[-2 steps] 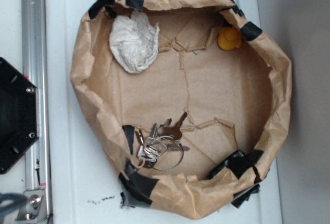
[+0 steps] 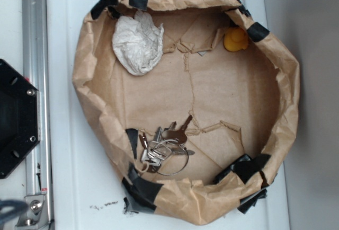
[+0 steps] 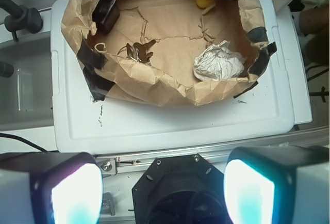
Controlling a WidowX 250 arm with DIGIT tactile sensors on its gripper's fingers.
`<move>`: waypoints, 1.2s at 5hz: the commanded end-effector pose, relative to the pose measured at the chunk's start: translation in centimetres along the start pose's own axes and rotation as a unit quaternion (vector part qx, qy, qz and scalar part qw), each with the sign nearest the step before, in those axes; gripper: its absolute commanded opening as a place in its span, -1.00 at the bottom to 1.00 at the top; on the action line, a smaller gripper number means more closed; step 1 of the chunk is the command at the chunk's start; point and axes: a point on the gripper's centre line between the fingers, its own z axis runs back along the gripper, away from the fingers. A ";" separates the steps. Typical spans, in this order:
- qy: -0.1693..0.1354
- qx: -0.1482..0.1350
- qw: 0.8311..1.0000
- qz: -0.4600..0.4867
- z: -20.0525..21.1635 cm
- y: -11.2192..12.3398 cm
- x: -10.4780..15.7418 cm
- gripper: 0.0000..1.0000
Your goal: Grab the white paper.
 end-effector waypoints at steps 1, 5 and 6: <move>-0.046 0.038 0.997 -0.041 -3.3 1.7 8.7 1.00; -0.033 0.001 0.994 -0.106 -10.5 4.6 10.2 1.00; -0.033 0.001 0.994 -0.106 -10.5 4.6 10.2 1.00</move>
